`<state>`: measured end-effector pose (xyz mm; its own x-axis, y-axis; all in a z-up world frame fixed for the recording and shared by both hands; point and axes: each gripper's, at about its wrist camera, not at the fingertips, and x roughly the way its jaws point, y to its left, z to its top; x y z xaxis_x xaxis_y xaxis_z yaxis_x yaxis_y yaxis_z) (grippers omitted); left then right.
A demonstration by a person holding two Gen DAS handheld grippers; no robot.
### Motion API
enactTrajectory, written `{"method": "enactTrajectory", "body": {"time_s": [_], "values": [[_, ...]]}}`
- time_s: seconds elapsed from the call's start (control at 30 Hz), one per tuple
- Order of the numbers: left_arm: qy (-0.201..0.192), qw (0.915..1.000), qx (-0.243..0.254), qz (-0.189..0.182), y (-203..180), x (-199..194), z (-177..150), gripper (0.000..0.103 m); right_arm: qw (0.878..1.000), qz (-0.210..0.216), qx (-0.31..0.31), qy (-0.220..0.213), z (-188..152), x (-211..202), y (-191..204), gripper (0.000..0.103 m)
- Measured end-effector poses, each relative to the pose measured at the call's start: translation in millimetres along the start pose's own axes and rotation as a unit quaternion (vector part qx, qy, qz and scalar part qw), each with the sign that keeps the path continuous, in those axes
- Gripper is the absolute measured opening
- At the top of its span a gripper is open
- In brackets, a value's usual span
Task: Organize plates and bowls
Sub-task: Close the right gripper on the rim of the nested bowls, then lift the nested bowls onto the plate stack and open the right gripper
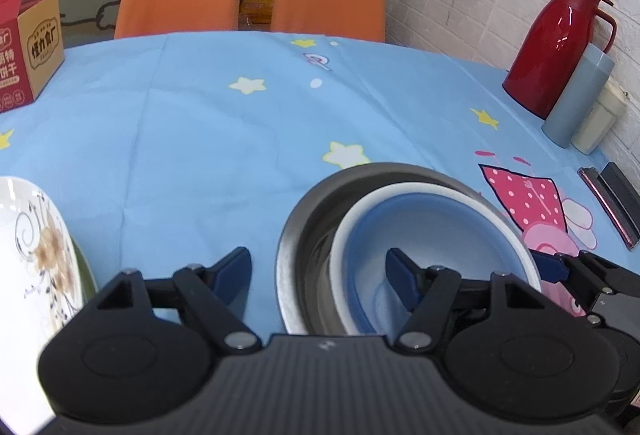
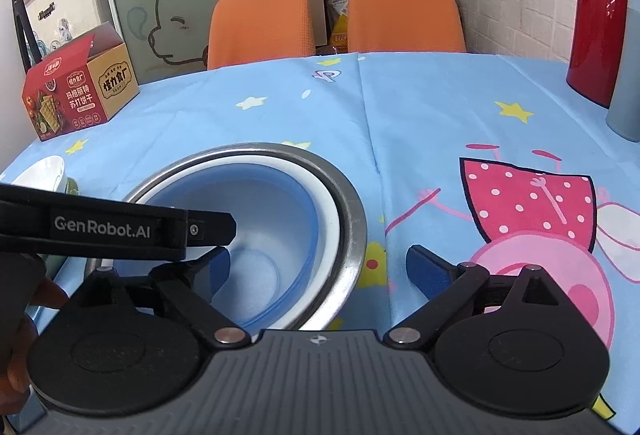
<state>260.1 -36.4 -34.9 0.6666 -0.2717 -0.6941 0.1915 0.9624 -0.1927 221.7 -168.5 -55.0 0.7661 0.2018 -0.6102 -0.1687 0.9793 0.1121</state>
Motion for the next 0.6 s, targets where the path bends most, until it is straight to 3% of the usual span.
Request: {"method": "enactTrajectory", "body": {"time_s": [0.17,0.23,0.3,0.6], "values": [[-0.012,0.9999,-0.008,0.0,-3,-2,-2,0.048,1.0,0.015,-0.001,-0.019,-4,-4,3,0.103],[-0.009,0.9998,-0.019,0.004,-6,-2,-2,0.045,0.999,0.039,0.009,-0.021,-4,-4,6,0.088],[-0.004,0.9996,-0.029,-0.002,-7,-6,-3,0.036,0.999,0.032,0.012,-0.02,-3,-5,9,0.087],[-0.049,0.9979,-0.038,-0.021,-10,-54,11,0.035,0.998,0.012,-0.002,-0.058,11,-44,22,0.087]]}}
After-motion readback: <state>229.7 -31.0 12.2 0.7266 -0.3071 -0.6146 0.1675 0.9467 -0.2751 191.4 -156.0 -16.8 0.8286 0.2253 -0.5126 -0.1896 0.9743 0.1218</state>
